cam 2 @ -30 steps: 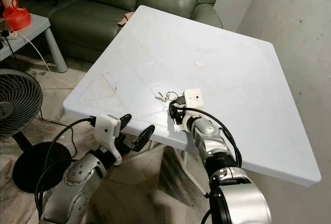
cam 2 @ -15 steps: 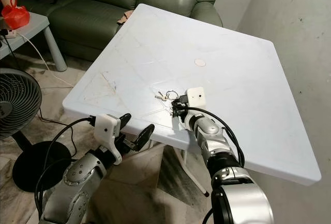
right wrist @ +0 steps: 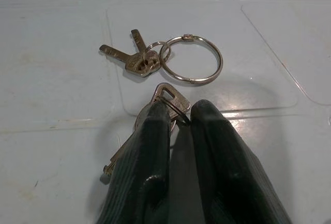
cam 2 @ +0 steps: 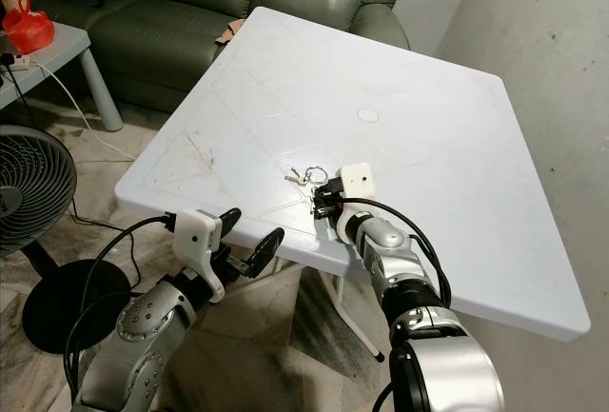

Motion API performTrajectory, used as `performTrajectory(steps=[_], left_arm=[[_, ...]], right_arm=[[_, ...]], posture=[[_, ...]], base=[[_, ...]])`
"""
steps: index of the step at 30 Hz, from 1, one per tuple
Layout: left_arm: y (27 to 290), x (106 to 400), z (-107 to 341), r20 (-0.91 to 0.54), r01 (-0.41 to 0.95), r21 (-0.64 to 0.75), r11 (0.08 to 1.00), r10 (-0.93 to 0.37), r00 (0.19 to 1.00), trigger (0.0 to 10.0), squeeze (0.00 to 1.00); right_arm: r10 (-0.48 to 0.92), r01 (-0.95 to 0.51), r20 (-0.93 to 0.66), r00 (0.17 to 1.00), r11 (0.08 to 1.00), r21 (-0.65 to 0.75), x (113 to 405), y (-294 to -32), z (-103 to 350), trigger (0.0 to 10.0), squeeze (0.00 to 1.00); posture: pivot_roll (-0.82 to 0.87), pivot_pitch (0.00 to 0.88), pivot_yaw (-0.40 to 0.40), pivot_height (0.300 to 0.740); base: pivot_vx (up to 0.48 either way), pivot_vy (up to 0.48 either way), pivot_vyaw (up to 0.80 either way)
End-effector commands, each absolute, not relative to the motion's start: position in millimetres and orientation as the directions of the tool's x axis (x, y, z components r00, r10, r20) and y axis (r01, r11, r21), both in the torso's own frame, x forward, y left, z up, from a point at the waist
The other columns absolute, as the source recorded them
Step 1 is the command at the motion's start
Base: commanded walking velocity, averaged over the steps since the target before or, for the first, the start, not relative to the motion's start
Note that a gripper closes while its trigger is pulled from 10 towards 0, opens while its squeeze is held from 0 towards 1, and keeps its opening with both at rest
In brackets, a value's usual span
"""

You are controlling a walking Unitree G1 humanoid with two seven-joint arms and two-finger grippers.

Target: Hang keys on a hook

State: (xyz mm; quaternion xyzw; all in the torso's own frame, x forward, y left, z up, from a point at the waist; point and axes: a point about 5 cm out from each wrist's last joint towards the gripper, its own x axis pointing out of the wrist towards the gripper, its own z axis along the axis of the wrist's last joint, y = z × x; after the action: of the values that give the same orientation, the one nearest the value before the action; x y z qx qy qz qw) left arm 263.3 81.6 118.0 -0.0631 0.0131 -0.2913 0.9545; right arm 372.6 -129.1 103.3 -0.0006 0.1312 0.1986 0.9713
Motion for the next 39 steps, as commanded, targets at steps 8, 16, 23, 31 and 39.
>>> performTrajectory(steps=[8,16,23,31,39], left_arm=[[75,264,121,0.018,0.565,-0.112,0.817,-0.567,0.824,10.0,0.0],[75,265,121,0.02,0.563,-0.11,0.819,-0.564,0.825,10.0,0.0],[75,266,122,0.022,0.557,-0.111,0.823,-0.558,0.829,10.0,0.0],[73,266,121,0.021,0.557,-0.11,0.823,-0.558,0.83,10.0,0.0],[73,268,122,0.025,0.549,-0.103,0.83,-0.549,0.835,10.0,0.0]], right_arm=[[0.349,-0.345,-0.203,0.915,0.937,0.053,376,-138,111,0.0,0.0],[0.354,-0.351,-0.19,0.916,0.935,0.054,376,-140,112,0.0,0.0],[0.356,-0.348,-0.177,0.917,0.934,0.077,377,-138,114,0.0,0.0],[0.319,-0.319,-0.219,0.922,0.947,0.034,378,-139,111,5.6,0.0],[0.362,-0.35,-0.092,0.928,0.928,0.125,382,-139,129,10.0,0.0]], posture=[[0.09,0.124,-0.181,0.74],[0.08,0.122,-0.182,0.74],[0.09,0.12,-0.186,0.74],[0.09,0.105,-0.193,0.74],[0.09,0.099,-0.194,0.74]], base=[[0.0,0.0,0.0],[0.0,0.0,0.0],[0.0,0.0,0.0],[0.0,0.0,0.0],[0.0,0.0,0.0]])
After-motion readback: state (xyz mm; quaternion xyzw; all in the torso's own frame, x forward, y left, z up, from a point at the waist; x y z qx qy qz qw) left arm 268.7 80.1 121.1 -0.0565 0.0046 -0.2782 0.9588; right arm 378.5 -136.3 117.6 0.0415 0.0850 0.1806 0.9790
